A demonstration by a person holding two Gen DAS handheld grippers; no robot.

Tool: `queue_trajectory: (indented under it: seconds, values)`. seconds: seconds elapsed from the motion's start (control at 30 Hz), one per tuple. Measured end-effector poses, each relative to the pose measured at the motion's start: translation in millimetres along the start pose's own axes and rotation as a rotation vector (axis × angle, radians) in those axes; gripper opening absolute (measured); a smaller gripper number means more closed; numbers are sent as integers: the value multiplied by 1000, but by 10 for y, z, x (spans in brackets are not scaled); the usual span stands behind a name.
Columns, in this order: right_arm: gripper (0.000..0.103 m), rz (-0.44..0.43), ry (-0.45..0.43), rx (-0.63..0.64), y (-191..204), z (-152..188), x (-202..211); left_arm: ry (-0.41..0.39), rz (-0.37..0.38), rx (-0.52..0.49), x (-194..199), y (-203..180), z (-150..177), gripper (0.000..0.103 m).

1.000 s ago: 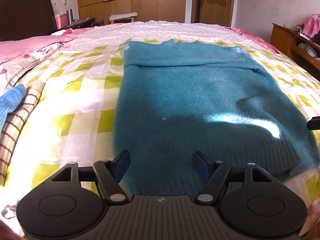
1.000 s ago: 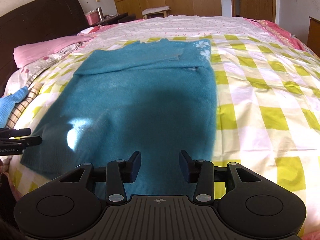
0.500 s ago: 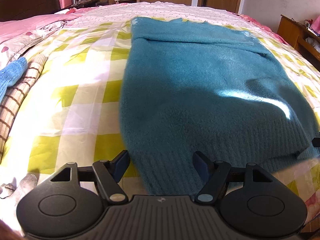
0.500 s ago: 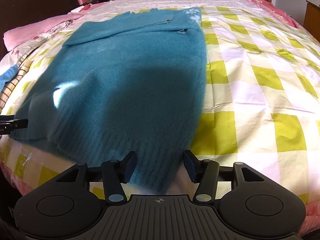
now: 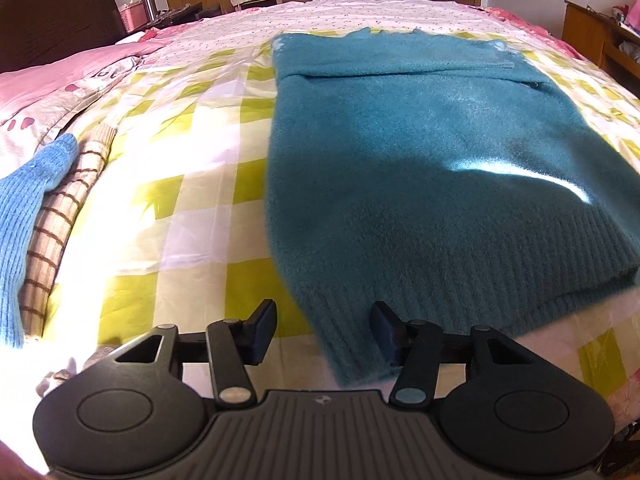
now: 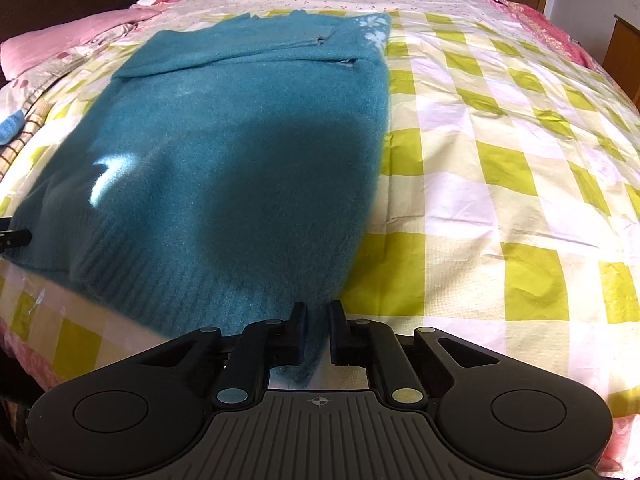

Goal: Fold small clothes

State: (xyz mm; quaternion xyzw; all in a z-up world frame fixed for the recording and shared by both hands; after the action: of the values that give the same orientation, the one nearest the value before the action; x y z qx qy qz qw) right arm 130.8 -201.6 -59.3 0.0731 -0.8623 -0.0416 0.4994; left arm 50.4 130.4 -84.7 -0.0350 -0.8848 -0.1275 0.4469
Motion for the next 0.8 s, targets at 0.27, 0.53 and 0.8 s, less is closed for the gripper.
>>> queue_trajectory:
  seconds: [0.27,0.53,0.8]
  values:
    - [21,-38,-4,-59,0,0,17,-34,61,106,52,116,-13,62]
    - [54,-52,-31,-62,26,-13,29,-22,80,133,-76,67,-37,68]
    - [53,-59,-13,-96,4,17,-84,-19,123,155,-93,22,-45,49]
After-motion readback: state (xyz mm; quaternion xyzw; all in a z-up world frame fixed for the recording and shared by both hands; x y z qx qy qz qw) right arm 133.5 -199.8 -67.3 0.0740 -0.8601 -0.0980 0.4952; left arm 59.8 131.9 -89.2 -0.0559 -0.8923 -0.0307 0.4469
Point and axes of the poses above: each gripper's, at about its wrist camera, not at the fingertips, and x roughly against the way its jaws point, y to its left, z to its underside, the point moved 9 cm from there along -x, roughly the way its jaws point, and after that the axes turned 12 degrees about -x, right-handed, at the moved point
